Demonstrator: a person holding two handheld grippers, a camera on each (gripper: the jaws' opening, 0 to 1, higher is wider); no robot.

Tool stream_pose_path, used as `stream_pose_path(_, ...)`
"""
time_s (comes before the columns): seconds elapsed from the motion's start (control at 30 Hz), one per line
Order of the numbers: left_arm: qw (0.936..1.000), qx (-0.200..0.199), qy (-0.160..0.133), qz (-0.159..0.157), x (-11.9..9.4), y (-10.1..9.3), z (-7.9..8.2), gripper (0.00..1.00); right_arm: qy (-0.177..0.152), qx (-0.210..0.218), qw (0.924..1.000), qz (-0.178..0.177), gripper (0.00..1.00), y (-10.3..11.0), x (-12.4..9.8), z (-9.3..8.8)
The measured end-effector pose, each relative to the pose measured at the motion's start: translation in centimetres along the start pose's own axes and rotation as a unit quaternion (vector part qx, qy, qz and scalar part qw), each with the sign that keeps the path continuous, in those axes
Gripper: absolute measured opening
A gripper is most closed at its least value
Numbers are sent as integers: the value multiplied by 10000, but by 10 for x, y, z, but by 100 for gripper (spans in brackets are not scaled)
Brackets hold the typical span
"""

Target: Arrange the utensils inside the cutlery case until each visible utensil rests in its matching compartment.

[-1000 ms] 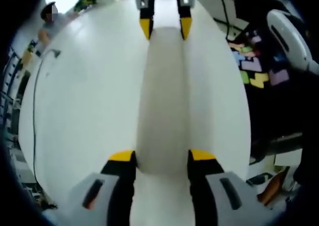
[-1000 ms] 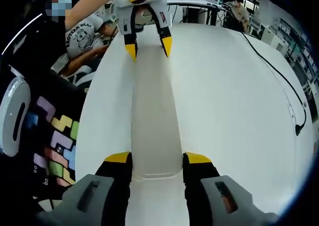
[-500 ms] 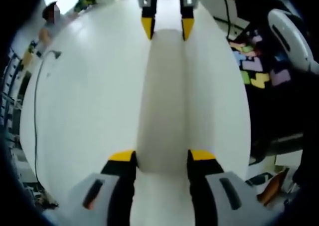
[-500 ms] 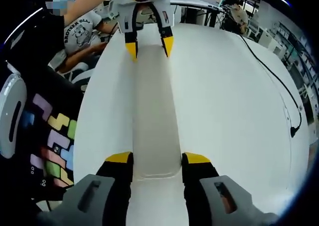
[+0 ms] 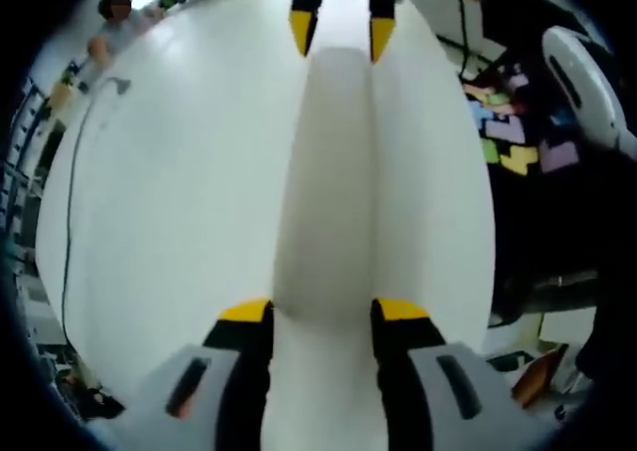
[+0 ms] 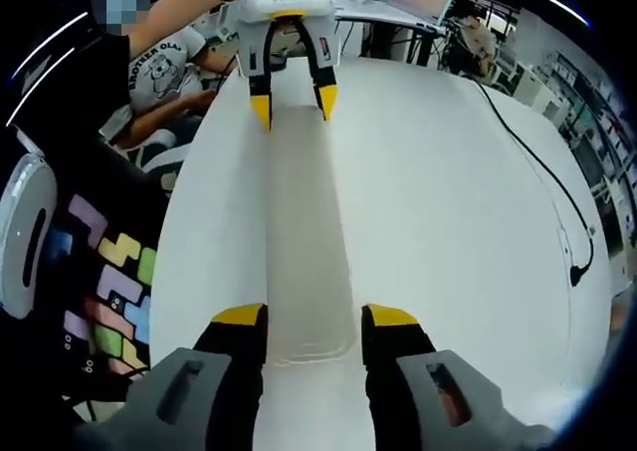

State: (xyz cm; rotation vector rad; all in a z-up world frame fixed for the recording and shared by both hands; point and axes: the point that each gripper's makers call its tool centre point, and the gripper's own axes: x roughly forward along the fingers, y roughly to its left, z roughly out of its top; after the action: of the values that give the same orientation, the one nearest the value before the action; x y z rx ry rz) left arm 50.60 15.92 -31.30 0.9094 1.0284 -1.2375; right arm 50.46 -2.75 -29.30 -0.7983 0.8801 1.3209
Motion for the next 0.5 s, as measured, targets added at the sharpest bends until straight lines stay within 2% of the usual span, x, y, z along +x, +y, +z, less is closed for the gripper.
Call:
stream_pose_path(0.17, 9996, 50, -42, 262, -17, 4, 3, 41, -8, 11, 10000, 25, 29, 2, -4, 1)
stream_pose_path(0.27, 9994, 84, -103, 335, -27, 3, 8, 36, 87, 72, 9999, 59, 28, 3, -3, -4)
stream_pose_path(0.4, 9995, 85, -137, 262, -28, -1, 18, 26, 150, 116, 9998, 53, 26, -1, -2, -6)
stream_pose_path(0.5, 9998, 47, -55, 195, -25, -3, 22, 25, 294, 97, 9994, 150, 26, 1, 1, -9)
